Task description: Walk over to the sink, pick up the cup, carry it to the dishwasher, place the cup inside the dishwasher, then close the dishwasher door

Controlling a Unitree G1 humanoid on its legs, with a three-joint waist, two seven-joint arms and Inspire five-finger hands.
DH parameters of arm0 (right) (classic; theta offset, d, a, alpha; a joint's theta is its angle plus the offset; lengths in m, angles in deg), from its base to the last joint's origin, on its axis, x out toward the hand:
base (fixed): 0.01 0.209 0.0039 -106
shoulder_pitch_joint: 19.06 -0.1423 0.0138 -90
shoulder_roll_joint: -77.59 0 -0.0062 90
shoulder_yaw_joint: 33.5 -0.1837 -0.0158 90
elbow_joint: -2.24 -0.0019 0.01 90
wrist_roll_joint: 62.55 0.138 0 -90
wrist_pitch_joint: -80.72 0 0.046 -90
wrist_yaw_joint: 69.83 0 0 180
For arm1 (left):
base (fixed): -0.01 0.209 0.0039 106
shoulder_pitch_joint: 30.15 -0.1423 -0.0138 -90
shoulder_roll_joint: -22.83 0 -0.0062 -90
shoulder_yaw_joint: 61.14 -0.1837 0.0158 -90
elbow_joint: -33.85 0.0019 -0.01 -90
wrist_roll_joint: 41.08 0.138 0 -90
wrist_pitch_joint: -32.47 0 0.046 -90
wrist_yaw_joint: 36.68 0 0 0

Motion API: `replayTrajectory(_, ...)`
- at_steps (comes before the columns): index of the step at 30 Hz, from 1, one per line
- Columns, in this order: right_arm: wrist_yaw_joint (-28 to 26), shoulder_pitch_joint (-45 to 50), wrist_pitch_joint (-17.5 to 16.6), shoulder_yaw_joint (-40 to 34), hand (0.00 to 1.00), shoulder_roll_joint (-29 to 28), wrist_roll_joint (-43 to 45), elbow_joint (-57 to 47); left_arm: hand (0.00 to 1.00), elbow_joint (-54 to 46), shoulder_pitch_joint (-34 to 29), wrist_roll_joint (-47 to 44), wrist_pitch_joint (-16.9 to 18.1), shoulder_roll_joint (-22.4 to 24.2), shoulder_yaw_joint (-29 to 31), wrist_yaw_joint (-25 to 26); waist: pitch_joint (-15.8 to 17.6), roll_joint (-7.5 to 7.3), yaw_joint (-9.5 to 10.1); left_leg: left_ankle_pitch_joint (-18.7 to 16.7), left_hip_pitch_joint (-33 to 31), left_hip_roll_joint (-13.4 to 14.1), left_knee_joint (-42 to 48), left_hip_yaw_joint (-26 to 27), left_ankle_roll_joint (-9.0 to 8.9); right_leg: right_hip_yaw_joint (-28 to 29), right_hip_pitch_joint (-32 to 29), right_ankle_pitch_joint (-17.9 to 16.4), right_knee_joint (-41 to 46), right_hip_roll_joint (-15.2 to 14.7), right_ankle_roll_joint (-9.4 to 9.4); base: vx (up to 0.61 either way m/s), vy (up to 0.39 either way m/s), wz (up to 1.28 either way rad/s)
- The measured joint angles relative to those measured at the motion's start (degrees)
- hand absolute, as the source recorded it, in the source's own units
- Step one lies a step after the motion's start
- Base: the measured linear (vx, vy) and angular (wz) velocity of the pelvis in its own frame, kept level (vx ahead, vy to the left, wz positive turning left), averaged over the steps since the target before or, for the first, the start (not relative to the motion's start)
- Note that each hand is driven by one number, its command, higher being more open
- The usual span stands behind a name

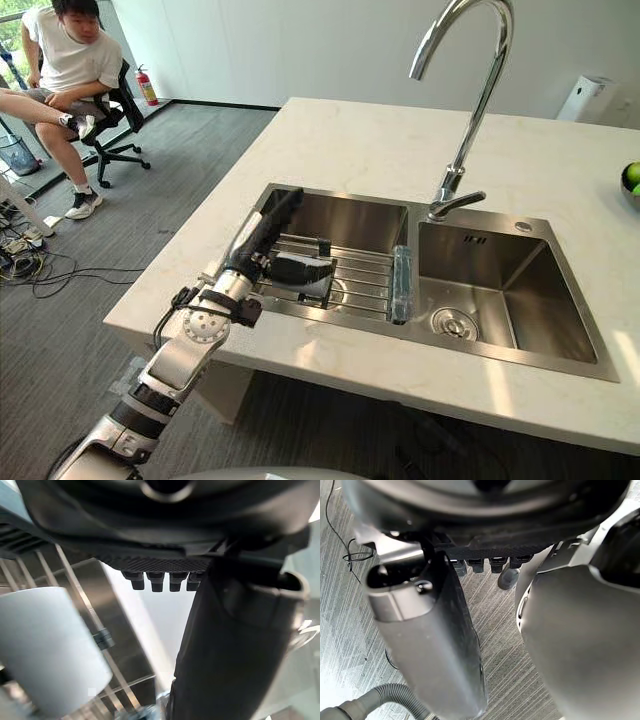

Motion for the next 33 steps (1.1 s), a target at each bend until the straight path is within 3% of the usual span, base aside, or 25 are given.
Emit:
replayTrajectory(6, -0.80, -0.27, 0.14, -4.45, 1.00, 0.15, 0.03, 1.29, 1.00, -0.53, 0.08, 3.45, -0.47, -5.86, -0.76, -1.09, 1.30, 0.90, -0.43, 0.45, -0.62, -0.31, -0.58, 0.14, 0.12, 0.48, -0.56, 0.91, -0.97, -0.16, -0.03, -0.06, -0.009, -0.03)
replayTrajectory(14, -1.09, -1.81, 0.16, -7.42, 1.00, 0.14, 0.59, 2.36, 1.00, -1.28, 1.98, 8.98, 1.02, -6.98, -0.73, 0.56, 1.45, 1.05, -0.36, 0.54, -1.01, -1.21, -0.78, 0.39, 0.34, 1.36, -1.37, 1.33, -0.89, -0.89, 0.62, 0.01, 0.009, -0.03)
replayTrajectory(23, -1.18, -2.84, 0.36, -4.77, 1.00, 1.47, 2.25, 1.37, 1.00, -1.17, 0.51, 14.72, 4.07, -8.31, -0.76, 5.01, 1.70, 1.45, -0.46, 0.41, -0.62, -1.24, -0.98, 0.40, 0.45, 1.15, -1.16, 1.26, -0.95, -0.88, 0.33, -0.02, -0.002, 0.00)
replayTrajectory(33, -0.41, -2.68, 0.81, -0.35, 1.00, 2.14, 2.29, 1.07, 1.00, -0.61, 0.72, 17.96, 1.36, -8.51, -0.74, 2.55, 1.95, 1.77, -1.15, 0.28, 0.55, -1.50, -2.08, 1.65, 0.53, 2.07, -1.22, 1.24, -0.99, -0.90, 0.34, 0.00, -0.001, -0.05)
